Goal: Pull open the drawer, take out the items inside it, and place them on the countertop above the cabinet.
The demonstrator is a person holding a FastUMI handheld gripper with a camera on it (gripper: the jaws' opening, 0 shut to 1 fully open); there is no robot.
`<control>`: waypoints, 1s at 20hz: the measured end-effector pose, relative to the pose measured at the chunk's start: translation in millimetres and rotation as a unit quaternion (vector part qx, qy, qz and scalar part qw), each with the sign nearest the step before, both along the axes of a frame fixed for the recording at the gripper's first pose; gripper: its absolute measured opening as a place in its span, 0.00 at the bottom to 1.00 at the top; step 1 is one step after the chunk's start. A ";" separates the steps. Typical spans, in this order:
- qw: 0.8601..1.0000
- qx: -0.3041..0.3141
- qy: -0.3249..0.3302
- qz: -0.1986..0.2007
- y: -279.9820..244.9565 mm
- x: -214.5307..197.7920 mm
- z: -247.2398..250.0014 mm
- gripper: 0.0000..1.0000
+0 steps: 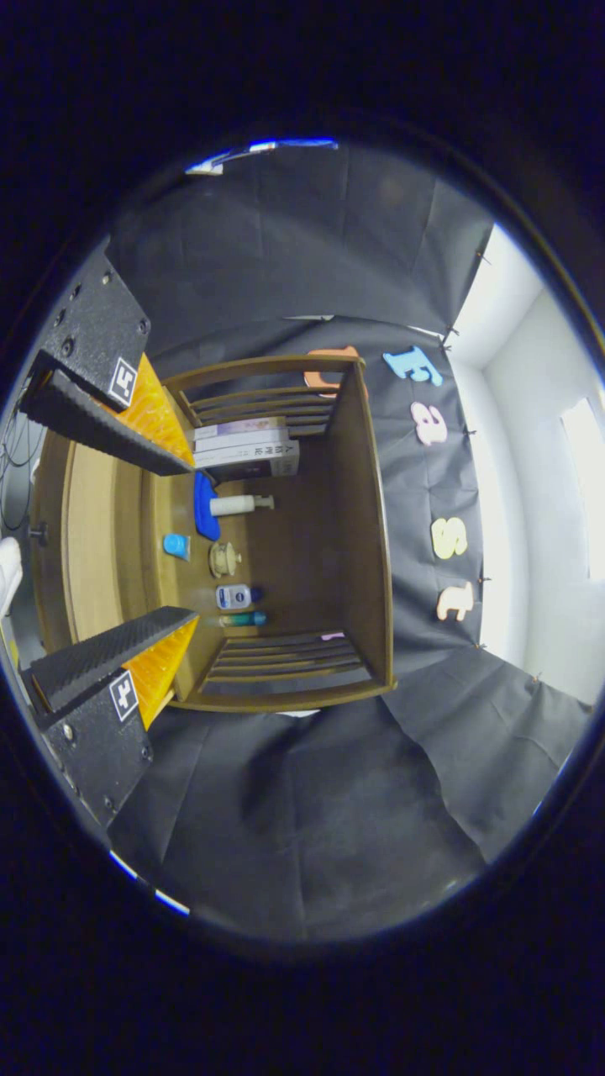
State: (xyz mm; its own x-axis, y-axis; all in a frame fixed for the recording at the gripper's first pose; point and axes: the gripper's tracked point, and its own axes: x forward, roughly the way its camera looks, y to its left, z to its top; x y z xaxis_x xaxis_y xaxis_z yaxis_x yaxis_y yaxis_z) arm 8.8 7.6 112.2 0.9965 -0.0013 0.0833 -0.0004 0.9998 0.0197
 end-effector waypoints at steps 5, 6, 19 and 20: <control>1.000 -0.013 0.005 0.000 -2.7 -3.0 -37.4 0.98; 1.000 -0.014 0.016 -0.003 -5.4 -0.7 -50.9 0.98; 0.993 -0.024 0.114 -0.022 5.2 6.4 -186.0 0.99; 0.992 -0.024 0.123 -0.021 4.8 10.1 -193.1 0.99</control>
